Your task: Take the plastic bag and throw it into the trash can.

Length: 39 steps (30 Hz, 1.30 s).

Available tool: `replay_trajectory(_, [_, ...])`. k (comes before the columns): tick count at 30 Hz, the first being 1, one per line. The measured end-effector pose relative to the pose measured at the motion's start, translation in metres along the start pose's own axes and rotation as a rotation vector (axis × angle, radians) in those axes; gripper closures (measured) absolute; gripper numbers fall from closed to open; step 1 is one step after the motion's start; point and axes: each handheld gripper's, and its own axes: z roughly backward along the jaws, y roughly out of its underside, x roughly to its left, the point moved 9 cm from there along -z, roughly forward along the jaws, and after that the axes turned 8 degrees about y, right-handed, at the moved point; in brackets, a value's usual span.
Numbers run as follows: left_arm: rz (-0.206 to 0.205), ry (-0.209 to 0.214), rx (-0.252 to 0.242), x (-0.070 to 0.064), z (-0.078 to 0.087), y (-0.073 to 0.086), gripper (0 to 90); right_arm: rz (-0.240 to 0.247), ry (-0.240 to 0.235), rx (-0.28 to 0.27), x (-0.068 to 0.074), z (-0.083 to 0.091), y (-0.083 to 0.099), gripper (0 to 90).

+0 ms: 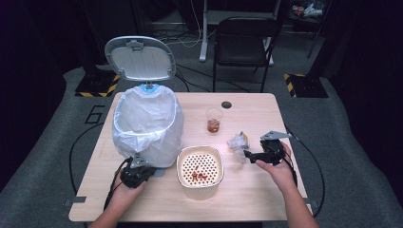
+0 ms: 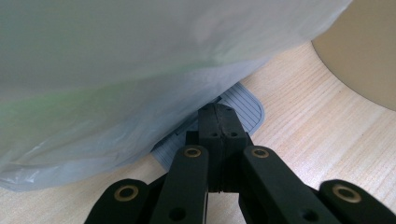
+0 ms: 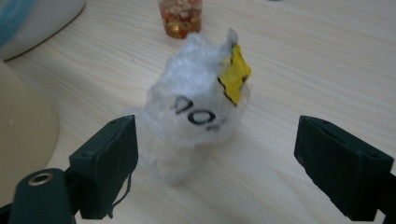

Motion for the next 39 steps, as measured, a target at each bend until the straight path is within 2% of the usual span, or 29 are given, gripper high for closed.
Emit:
replay_trajectory(1, [0.000, 0.000, 0.000, 0.000, 0.000, 0.000, 90.0, 0.000, 0.000, 0.000, 0.000, 0.000, 0.000, 13.2])
replay_trajectory(2, [0.001, -0.001, 0.000, 0.000, 0.000, 0.000, 90.0, 0.013, -0.011, 0.001, 0.004, -0.004, -0.008, 13.2])
replay_trajectory(4, [0.004, 0.000, -0.002, 0.000, 0.000, 0.000, 90.0, 0.024, -0.001, 0.010, 0.005, -0.009, -0.014, 13.4])
replay_trajectory(8, [-0.010, 0.003, 0.001, 0.001, 0.000, 0.000, 90.0, 0.005, -0.008, 0.013, 0.005, -0.020, -0.020, 14.6])
replay_trajectory(10, [0.001, 0.000, -0.001, 0.000, 0.000, 0.000, 90.0, 0.005, -0.006, 0.017, 0.005, -0.024, -0.020, 15.1])
replay_trajectory(12, [-0.010, 0.003, 0.002, 0.001, 0.000, 0.000, 90.0, -0.010, -0.009, 0.025, 0.006, -0.032, -0.021, 19.2])
replay_trajectory(13, [0.003, -0.001, -0.001, 0.000, 0.000, 0.000, 90.0, -0.004, -0.008, 0.030, 0.005, -0.037, -0.020, 20.7])
replay_trajectory(15, [-0.012, 0.001, 0.003, 0.001, 0.000, 0.000, 90.0, -0.009, 0.010, 0.052, 0.004, -0.052, -0.016, 26.5])
replay_trajectory(18, [-0.015, 0.002, 0.004, 0.001, 0.000, 0.000, 90.0, -0.007, 0.029, 0.061, 0.002, -0.058, -0.013, 29.1])
replay_trajectory(20, [-0.013, 0.003, 0.002, 0.001, 0.000, 0.000, 90.0, -0.012, 0.032, 0.057, 0.001, -0.065, -0.010, 34.1])
replay_trajectory(21, [-0.012, 0.005, -0.003, 0.001, 0.000, 0.000, 90.0, -0.022, 0.036, 0.073, 0.002, -0.065, -0.009, 35.2])
replay_trajectory(23, [-0.001, 0.006, -0.004, 0.000, 0.000, 0.000, 90.0, -0.026, 0.036, 0.087, 0.003, -0.071, -0.005, 43.0])
replay_trajectory(24, [-0.011, 0.005, -0.001, 0.001, 0.000, 0.000, 90.0, -0.016, 0.047, 0.125, 0.003, -0.075, 0.001, 47.9])
replay_trajectory(27, [-0.009, 0.003, 0.000, 0.001, 0.000, 0.000, 90.0, -0.018, 0.046, 0.142, 0.005, -0.077, 0.003, 51.7])
replay_trajectory(28, [-0.014, 0.002, 0.004, 0.001, 0.000, 0.000, 90.0, -0.017, 0.046, 0.141, 0.006, -0.076, 0.002, 57.0])
replay_trajectory(29, [-0.014, 0.002, 0.004, 0.001, 0.000, 0.000, 90.0, -0.017, 0.046, 0.141, 0.006, -0.076, 0.002, 57.0])
replay_trajectory(31, [-0.010, 0.001, 0.002, 0.001, 0.000, 0.000, 90.0, -0.004, 0.036, 0.122, 0.010, -0.071, -0.003, 64.7])
replay_trajectory(35, [-0.015, -0.002, 0.007, 0.001, 0.000, 0.000, 90.0, -0.009, 0.021, 0.106, 0.012, -0.063, -0.008, 67.9])
replay_trajectory(39, [-0.015, -0.002, 0.003, 0.001, 0.000, 0.000, 90.0, -0.001, 0.007, 0.085, 0.018, -0.045, -0.022, 69.6])
